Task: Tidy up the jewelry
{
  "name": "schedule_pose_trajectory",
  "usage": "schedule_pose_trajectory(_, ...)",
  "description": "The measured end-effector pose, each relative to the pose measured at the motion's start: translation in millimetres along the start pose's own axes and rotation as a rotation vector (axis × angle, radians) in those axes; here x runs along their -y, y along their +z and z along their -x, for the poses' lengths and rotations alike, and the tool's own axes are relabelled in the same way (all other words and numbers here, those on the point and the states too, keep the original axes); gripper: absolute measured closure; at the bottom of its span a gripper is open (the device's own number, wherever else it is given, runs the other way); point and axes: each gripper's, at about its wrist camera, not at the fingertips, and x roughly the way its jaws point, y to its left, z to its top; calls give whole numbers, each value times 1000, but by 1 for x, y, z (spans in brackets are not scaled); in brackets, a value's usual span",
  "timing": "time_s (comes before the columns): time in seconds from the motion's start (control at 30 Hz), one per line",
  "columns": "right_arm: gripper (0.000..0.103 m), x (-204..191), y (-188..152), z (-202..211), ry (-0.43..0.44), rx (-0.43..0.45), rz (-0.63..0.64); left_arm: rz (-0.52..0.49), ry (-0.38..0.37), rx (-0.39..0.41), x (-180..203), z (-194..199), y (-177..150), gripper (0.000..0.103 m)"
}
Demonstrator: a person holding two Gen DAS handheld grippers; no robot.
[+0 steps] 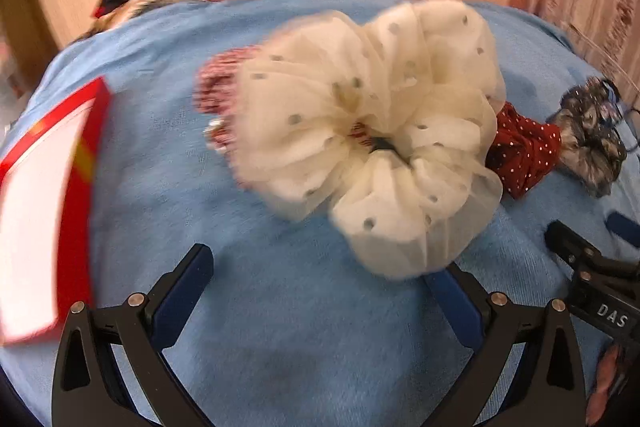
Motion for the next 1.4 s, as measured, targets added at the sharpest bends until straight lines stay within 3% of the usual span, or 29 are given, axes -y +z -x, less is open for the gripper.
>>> schedule_pose_trajectory(0.07,6,-4,-6,9,13,3,23,33,-23,60,-6,19,-14,0)
schedule_pose_trajectory(0.2,6,-5,-25,48,18,64,50,34,-11,237,-21,84,-42,0)
schedule_pose_trajectory(0.33,6,-2,-43,96,72,154,28,38,-39,347,-36,145,-60,0)
schedule_pose_trajectory(0.53,6,-2,-62,149,102,262,16,39,-50,408,-43,199,-84,0)
schedule_pose_trajectory(0.77,5,-3,-93,173,120,275,-9,11,-44,394,-37,204,-96,0)
schedule_pose_trajectory(1.4,5,-17,-102,174,138,231,0,14,-69,357,-40,202,-101,0)
